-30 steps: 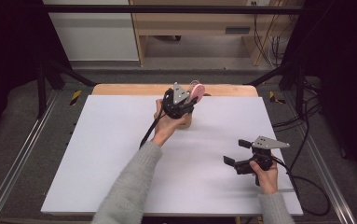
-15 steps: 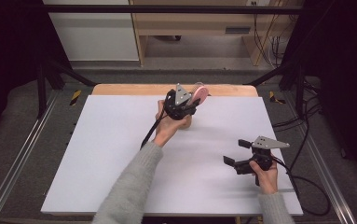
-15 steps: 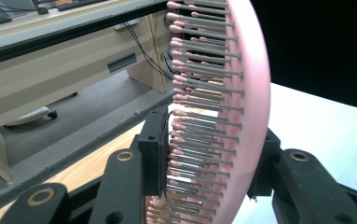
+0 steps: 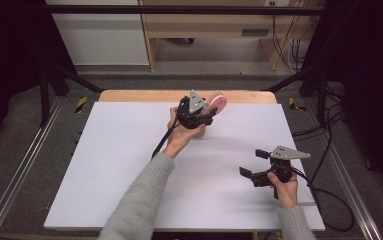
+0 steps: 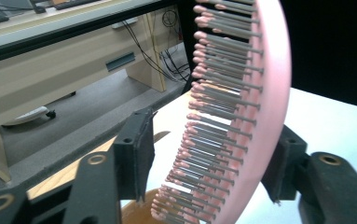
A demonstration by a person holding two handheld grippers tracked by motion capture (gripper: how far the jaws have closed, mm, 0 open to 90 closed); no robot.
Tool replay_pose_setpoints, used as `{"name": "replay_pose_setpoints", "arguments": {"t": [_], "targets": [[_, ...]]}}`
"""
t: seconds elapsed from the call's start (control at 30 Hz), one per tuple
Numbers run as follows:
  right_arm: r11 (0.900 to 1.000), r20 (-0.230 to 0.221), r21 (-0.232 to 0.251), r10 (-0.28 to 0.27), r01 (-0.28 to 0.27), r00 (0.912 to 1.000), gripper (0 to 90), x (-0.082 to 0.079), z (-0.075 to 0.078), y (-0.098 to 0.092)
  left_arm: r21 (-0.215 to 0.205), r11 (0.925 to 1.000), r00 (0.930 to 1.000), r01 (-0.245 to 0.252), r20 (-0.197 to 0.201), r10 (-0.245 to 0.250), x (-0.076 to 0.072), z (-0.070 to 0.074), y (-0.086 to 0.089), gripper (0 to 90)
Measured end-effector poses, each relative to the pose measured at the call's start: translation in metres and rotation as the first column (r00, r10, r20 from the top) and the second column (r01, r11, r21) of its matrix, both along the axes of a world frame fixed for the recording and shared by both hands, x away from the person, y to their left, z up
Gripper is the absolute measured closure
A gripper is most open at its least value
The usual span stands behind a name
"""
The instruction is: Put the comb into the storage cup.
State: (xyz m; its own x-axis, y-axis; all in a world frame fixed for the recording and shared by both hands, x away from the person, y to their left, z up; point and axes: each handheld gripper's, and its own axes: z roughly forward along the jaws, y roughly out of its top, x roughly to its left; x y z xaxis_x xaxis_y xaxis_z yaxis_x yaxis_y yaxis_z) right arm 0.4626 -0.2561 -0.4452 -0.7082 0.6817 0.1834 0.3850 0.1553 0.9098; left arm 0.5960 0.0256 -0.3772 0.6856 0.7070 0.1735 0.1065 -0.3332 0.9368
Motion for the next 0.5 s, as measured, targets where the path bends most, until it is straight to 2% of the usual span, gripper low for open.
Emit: {"name": "replay_pose_setpoints", "arguments": {"t": [0.17,0.5], "targets": [[1.0,0.0,0.0,-0.001,0.001,1.0,0.4,0.0001,-0.0001,0.0003,0.006,1.0,1.0,-0.003,-0.003,0.003,-0.0003,-0.0005,-0.0014,31.8],[1.0,-0.001,0.0,0.0,0.0,1.0,0.4,0.0003,-0.0003,0.0011,-0.015,0.9999,0.999,0.005,-0.045,-0.006,-0.0025,0.0015,-0.0013,8.3]]}}
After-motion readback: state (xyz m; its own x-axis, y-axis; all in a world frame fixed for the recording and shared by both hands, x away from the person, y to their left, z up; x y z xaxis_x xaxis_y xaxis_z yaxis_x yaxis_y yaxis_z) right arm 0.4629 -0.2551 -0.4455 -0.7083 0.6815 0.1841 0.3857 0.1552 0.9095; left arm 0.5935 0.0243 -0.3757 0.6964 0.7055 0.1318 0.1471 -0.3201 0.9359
